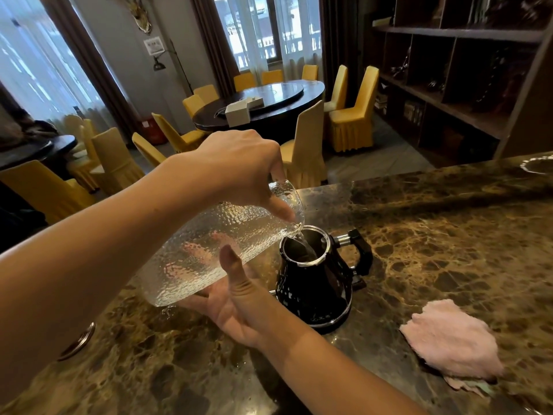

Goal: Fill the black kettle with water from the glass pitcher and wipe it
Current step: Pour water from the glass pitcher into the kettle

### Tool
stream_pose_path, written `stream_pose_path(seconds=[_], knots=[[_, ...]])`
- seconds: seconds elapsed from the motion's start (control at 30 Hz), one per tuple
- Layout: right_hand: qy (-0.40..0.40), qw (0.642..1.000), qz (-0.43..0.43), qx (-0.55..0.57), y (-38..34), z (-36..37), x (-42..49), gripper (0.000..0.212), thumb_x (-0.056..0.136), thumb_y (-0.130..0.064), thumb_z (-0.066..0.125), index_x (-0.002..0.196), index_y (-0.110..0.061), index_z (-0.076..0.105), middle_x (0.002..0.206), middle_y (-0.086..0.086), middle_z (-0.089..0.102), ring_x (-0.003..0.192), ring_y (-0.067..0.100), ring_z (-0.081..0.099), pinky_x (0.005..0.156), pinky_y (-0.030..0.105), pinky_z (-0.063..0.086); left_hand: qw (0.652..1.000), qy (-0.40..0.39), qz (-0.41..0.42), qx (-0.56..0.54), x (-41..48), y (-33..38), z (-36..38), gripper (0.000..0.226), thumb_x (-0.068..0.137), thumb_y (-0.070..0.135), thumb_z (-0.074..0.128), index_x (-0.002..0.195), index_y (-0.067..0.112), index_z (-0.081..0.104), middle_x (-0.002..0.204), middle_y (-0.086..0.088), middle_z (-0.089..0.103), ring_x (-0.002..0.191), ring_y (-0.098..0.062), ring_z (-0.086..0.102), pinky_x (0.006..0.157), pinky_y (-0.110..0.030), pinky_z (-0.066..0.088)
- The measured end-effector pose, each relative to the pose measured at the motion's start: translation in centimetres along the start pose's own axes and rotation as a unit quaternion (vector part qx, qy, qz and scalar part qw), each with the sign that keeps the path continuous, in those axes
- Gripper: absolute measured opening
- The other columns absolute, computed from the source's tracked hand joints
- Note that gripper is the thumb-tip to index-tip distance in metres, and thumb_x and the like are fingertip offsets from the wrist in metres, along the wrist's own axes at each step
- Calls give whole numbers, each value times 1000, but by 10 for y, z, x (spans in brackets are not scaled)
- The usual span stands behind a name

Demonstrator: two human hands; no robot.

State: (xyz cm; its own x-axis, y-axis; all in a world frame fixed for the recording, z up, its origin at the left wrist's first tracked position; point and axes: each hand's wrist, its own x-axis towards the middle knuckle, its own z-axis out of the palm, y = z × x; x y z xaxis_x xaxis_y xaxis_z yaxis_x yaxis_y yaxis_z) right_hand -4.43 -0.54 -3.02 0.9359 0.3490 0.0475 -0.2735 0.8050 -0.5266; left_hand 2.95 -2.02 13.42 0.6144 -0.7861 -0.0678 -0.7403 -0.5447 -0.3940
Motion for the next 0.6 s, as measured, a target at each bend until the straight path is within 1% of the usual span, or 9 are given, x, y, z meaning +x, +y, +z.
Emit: stream_pose_path(seconds=[0.1, 0.17, 0.23, 0.3, 0.37, 0.4, 0.43, 0.5, 0.6], knots=[[11, 1000, 1, -25, -3, 3, 1, 102, 29, -65, 89, 112, -26, 45, 144, 31, 42, 129, 40, 52, 116, 45, 36, 1000, 4, 5, 7, 0, 1, -4, 92, 51, 91, 56, 124, 37, 67, 108, 14, 71, 102, -17, 63, 73, -38, 57], [38, 998, 7, -59, -4, 4, 4, 107, 21, -71, 85, 108, -27, 42, 141, 35, 41, 124, 40, 56, 115, 40, 38, 1000, 4, 6, 11, 0, 1, -7, 94, 48, 91, 54, 124, 37, 66, 110, 13, 70, 106, -17, 62, 76, -40, 57], [40, 995, 9, -86, -6, 9, 3, 116, 16, -76, 81, 112, -28, 37, 146, 41, 34, 123, 33, 58, 121, 44, 25, 1000, 7, 8, 21, 1, 2, -10, 95, 47, 91, 53, 124, 38, 66, 110, 14, 70, 107, -17, 62, 76, -40, 57], [31, 995, 10, -97, -10, 14, 2, 117, 13, -79, 79, 106, -22, 36, 146, 43, 33, 110, 21, 66, 123, 46, 16, 999, 14, 7, 28, 1, 1, -12, 96, 45, 93, 52, 123, 40, 66, 107, 14, 71, 105, -18, 63, 74, -40, 57], [20, 995, -1, -93, -11, 18, 4, 122, 13, -78, 80, 107, -14, 34, 148, 42, 29, 96, 13, 72, 122, 40, 23, 999, 18, 7, 31, 2, 0, -15, 97, 44, 95, 51, 123, 40, 66, 107, 15, 71, 104, -17, 63, 72, -40, 57], [24, 997, -10, -74, -11, 19, 7, 133, 13, -75, 83, 118, -12, 31, 150, 43, 25, 94, 14, 72, 115, 35, 36, 999, 20, 9, 34, 1, -1, -16, 97, 45, 95, 52, 124, 40, 66, 107, 16, 71, 104, -17, 63, 72, -39, 57], [31, 998, -15, -44, -12, 20, 10, 152, 13, -70, 87, 135, -10, 20, 151, 44, 20, 103, 23, 70, 103, 30, 49, 999, 23, 11, 36, 1, -2, -18, 95, 47, 94, 53, 124, 40, 66, 107, 16, 70, 105, -16, 62, 71, -38, 56], [32, 999, -29, 30, -14, 22, 14, 174, 12, -59, 94, 148, -13, -4, 153, 44, 9, 129, 43, 51, 86, 31, 57, 999, 24, 10, 34, 1, -2, -23, 94, 48, 91, 56, 126, 40, 65, 110, 16, 70, 108, -17, 61, 73, -38, 56], [32, 991, -60, 115, -17, 28, 19, 171, 11, -43, 100, 147, -12, 1, 154, 44, -1, 139, 57, 27, 97, 52, 44, 999, 12, 12, 40, 1, -2, -29, 101, 42, 92, 50, 127, 39, 64, 114, 16, 69, 112, -17, 59, 77, -41, 56]])
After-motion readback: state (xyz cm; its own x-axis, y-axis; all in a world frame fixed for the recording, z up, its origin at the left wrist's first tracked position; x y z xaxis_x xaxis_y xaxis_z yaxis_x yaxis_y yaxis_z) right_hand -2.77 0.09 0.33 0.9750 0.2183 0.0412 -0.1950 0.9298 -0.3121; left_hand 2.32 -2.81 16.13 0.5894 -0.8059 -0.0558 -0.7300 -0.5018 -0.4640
